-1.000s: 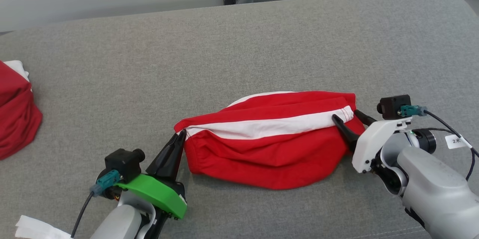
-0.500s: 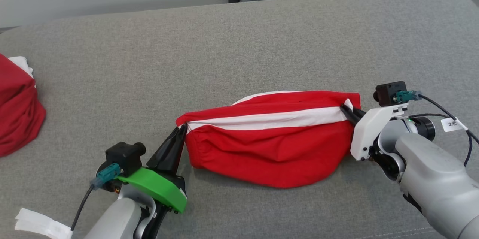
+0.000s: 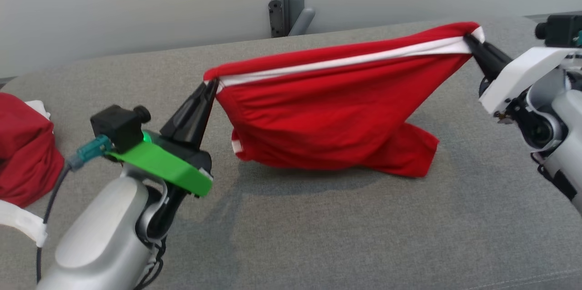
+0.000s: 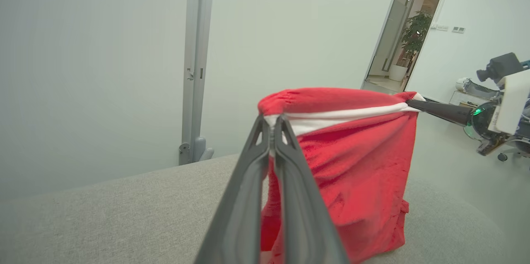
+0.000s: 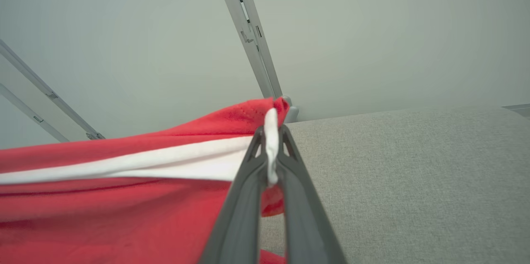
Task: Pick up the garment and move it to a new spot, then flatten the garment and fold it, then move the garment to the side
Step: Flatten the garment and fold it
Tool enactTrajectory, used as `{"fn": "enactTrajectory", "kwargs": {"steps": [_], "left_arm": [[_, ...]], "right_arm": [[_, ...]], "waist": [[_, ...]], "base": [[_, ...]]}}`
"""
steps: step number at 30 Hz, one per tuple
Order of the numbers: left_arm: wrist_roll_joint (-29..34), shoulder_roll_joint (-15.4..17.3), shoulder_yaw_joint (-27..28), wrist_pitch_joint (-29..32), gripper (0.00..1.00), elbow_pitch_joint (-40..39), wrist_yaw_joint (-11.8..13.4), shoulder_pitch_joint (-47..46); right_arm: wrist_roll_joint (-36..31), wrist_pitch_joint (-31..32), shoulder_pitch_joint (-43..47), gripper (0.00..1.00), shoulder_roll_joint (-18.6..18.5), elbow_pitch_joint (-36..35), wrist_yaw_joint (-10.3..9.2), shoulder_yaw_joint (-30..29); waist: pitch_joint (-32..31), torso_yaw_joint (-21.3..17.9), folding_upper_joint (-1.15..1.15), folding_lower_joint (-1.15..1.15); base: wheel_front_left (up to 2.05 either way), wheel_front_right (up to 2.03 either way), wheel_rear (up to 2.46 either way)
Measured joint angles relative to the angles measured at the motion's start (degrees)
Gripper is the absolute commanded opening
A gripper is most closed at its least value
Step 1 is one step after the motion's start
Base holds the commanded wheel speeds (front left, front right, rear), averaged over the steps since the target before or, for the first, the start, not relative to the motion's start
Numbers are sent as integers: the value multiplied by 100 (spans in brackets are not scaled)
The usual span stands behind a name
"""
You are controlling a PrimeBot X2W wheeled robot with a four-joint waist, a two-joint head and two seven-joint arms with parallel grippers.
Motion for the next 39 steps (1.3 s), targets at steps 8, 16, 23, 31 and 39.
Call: {"fn": "enactTrajectory", "kwargs": {"steps": [8, 16, 23, 31, 39], "left_arm": [[-915, 357, -315, 447, 0, -479, -1, -1220], [-1584, 388, -792, 1154, 0, -299, 0, -2482], [-1465, 64, -1289, 1319, 0, 570, 1, -4127], [-344, -25, -1887, 65, 0, 2013, 1, -6116], [380, 37, -1666, -26, 0, 1365, 1, -5489]], "right_arm": [[626, 215, -335, 0, -599, -746, 4, -474], [415, 522, -989, 0, -572, -803, -4, -497], [-136, 544, -2226, 0, -21, -167, -7, -500], [-1025, -1162, -3811, 0, 755, 920, -7, -700], [-1088, -1306, -3223, 5, 888, 289, -3, -534]], "waist": [[-339, -65, 0, 0], [-190, -224, 0, 0], [440, -317, 0, 0], [1733, -430, 0, 1], [2794, -554, 0, 2]], "base": [[0, 0, 0], [0, 0, 0], [0, 0, 0], [0, 0, 0], [0, 0, 0]]}}
